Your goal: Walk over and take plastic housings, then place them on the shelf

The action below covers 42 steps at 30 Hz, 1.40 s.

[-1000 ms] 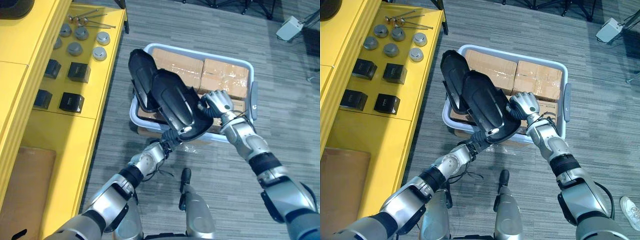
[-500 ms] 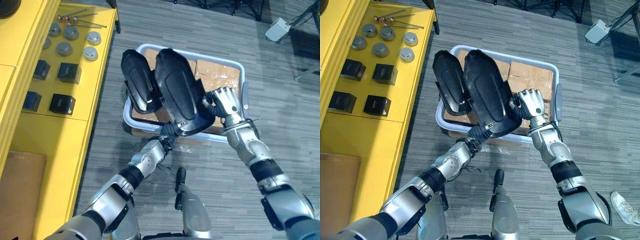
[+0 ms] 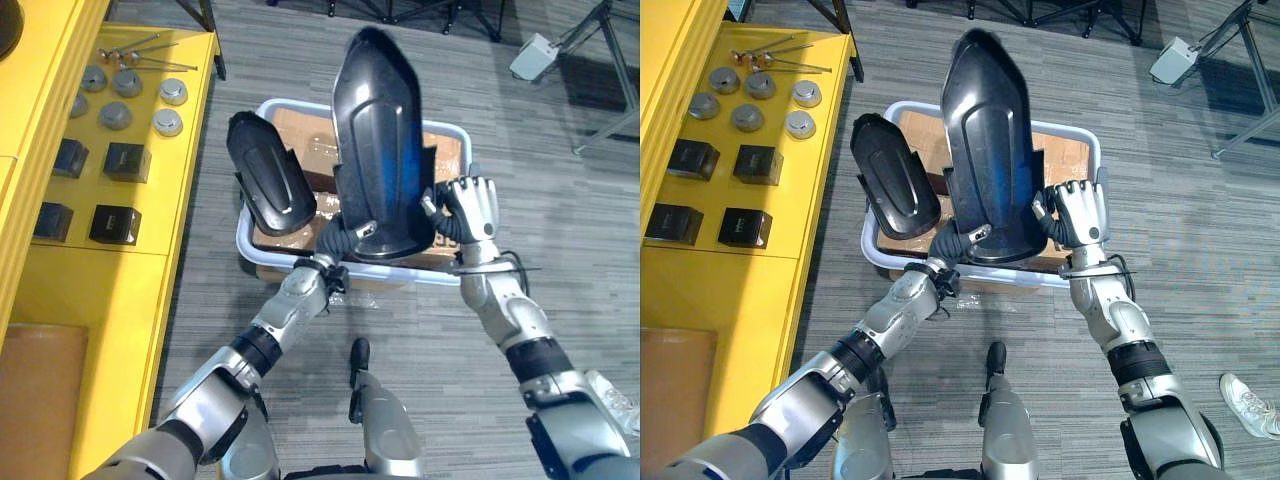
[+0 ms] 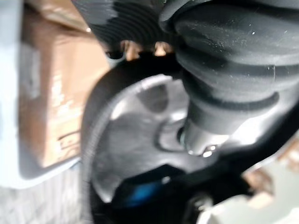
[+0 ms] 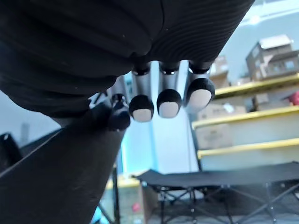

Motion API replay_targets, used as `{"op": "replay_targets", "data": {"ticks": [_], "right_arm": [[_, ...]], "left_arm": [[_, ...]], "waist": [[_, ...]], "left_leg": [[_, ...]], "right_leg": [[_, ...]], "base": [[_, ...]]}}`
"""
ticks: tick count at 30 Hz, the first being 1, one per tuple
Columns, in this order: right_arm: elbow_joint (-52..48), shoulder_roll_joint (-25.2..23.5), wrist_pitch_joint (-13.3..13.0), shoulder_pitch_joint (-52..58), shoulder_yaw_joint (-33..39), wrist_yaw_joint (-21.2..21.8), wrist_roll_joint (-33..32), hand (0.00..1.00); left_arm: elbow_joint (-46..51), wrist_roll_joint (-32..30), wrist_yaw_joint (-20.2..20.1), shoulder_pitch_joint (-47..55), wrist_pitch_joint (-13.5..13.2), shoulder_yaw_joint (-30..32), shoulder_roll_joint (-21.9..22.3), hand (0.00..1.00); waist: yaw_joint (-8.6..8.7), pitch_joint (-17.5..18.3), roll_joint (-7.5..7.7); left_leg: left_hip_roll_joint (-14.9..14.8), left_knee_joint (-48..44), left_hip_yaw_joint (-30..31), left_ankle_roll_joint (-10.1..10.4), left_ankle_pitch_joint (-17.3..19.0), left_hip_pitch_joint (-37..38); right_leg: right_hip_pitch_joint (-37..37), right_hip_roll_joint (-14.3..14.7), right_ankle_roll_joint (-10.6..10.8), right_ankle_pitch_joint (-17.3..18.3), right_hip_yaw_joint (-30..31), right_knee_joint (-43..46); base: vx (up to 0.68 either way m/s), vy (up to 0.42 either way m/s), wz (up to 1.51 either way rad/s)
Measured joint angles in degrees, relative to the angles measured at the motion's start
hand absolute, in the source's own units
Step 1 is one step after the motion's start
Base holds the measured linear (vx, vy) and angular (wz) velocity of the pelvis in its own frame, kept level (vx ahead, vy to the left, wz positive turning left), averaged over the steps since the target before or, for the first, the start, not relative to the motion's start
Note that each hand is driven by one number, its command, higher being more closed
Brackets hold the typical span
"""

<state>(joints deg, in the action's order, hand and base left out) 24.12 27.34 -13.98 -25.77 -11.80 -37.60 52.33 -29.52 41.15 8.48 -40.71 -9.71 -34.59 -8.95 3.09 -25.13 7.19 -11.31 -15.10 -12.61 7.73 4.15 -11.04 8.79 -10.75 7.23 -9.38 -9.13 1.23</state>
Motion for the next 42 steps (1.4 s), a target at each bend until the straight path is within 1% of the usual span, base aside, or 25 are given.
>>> {"op": "replay_targets", "data": {"ticks": [2,4,8,11,14,16,18,19,21,22,26,31,35,38,42], "right_arm": [[0.0,-0.7,-1.0,2.6,-0.2,0.0,0.0,1.00],[0.0,-1.4,-1.1,3.2,-0.6,0.0,-0.1,1.00],[0.6,-1.6,-1.1,3.3,-2.4,0.2,0.0,1.00],[1.5,-2.7,-1.0,3.4,-2.9,0.2,0.0,1.00],[1.6,-2.8,-1.0,3.6,-3.9,0.1,-0.1,1.00],[1.8,-2.9,-0.9,3.5,-4.6,0.1,-0.1,1.00],[1.8,-3.4,-0.9,3.5,-5.0,0.0,-0.1,1.00],[1.8,-4.0,-0.9,3.6,-5.1,0.0,-0.1,0.00],[1.9,-4.3,-0.9,3.8,-5.3,0.0,0.0,0.00],[2.1,-4.3,-0.8,4.1,-5.3,0.0,-0.1,0.00],[2.8,-4.6,-0.8,4.3,-5.2,-0.9,-1.1,0.00],[3.4,-4.6,-0.5,4.7,-5.1,-2.5,-2.3,0.00],[3.6,-4.9,0.5,4.7,-4.9,-2.6,-2.6,0.00],[3.7,-5.0,0.5,4.6,-4.5,-2.6,-2.8,0.00],[4.2,-5.3,0.5,4.4,-4.3,-2.6,-4.7,0.00]], "left_arm": [[1.8,-4.0,2.1,0.0,-0.1,1.3,-0.1,1.00],[3.6,-8.0,4.3,0.0,-0.1,2.7,-0.2,1.00],[4.5,-13.0,6.9,0.0,0.0,4.2,-0.9,1.00],[4.5,-17.4,7.8,0.0,0.3,4.6,-1.6,1.00],[4.6,-21.3,9.0,0.0,0.5,5.0,-1.7,1.00],[4.6,-23.3,9.5,0.0,1.1,5.5,-1.8,1.00],[4.9,-25.1,10.5,0.2,1.8,6.5,-1.8,1.00],[5.2,-26.7,11.2,0.4,2.2,6.9,-1.9,1.00],[6.3,-29.3,12.1,0.6,2.3,7.2,-1.9,1.00],[6.5,-32.7,13.4,0.6,2.3,7.6,-2.0,1.00],[6.7,-37.7,16.9,1.7,2.3,10.1,-2.4,1.00],[7.0,-37.7,19.5,3.7,2.3,11.9,-3.5,1.00],[7.2,-36.8,20.0,4.0,2.3,13.3,-4.0,1.00],[7.2,-36.5,20.7,4.3,2.2,14.4,-4.0,1.00],[6.9,-36.8,22.3,4.8,1.8,15.2,-4.0,1.00]], "waist": [[-0.60,0.0,0.00],[-0.80,0.0,0.00],[-0.92,0.0,-0.01],[-0.88,0.0,-0.01],[-2.03,0.0,-0.01],[-2.49,0.0,-0.01],[-2.56,0.0,-0.01],[-2.56,0.0,-0.01],[-2.60,0.0,-0.01],[-2.80,0.0,-0.01],[-2.92,0.0,-0.01],[-3.15,0.0,-0.01],[-3.35,0.0,-0.03],[-3.49,0.0,-0.04],[-3.51,0.0,-0.06]], "left_leg": [[0.1,0.6,0.0,0.1,0.0,0.8],[0.2,0.6,0.0,0.1,0.0,0.9],[0.2,0.7,0.3,0.1,-0.1,0.8],[0.3,0.6,1.1,0.2,-0.2,0.8],[0.3,0.6,1.2,0.2,-0.2,0.8],[0.3,0.6,1.3,0.2,-0.2,0.7],[0.3,0.5,1.5,0.2,-0.2,0.5],[0.3,0.4,1.7,0.2,-0.2,0.3],[0.3,0.2,2.2,0.2,-0.2,-0.1],[0.3,0.0,2.3,0.2,-0.1,-0.1],[0.3,-0.2,2.3,0.2,-0.1,-0.1],[0.3,-0.6,2.5,0.2,-0.1,-0.5],[0.3,-1.3,2.6,0.0,0.2,-1.2],[0.3,-1.4,2.5,0.1,0.2,-1.5],[0.3,-1.5,2.5,0.1,0.2,-2.3]], "right_leg": [[-0.8,0.0,0.0,0.0,-0.1,-0.3],[-1.0,0.0,0.0,0.0,-0.2,-0.5],[-1.0,0.0,0.0,0.0,-0.5,-0.5],[-1.8,0.0,0.0,0.0,-1.4,-0.9],[-2.0,0.0,0.0,0.0,-1.5,-1.0],[-2.0,0.0,0.0,0.0,-1.6,-1.0],[-2.0,0.0,0.0,0.0,-1.8,-1.0],[-2.0,0.0,0.0,0.0,-1.9,-1.0],[-2.0,0.0,0.0,0.0,-2.1,-1.0],[-2.0,0.0,0.0,0.0,-2.1,-1.0],[-2.0,0.0,0.0,0.0,-2.1,-0.9],[-2.0,0.0,0.0,0.0,-2.1,-0.9],[-1.6,0.0,0.1,0.0,-2.0,-0.9],[-1.1,0.0,0.1,0.0,-2.0,-0.8],[-0.4,0.0,0.2,-0.1,-2.0,-0.7]], "base": [[0.00,0.000,0.00],[0.00,0.000,0.00],[0.00,0.004,0.01],[-0.01,0.016,0.11],[0.00,0.005,0.03],[-0.01,0.008,0.02],[-0.01,0.017,0.05],[-0.01,0.022,0.08],[-0.01,0.023,0.08],[0.00,0.000,0.00],[0.00,0.000,0.00],[0.00,0.000,0.00],[0.00,0.000,0.00],[0.00,0.000,0.00],[0.00,0.000,0.00]]}}
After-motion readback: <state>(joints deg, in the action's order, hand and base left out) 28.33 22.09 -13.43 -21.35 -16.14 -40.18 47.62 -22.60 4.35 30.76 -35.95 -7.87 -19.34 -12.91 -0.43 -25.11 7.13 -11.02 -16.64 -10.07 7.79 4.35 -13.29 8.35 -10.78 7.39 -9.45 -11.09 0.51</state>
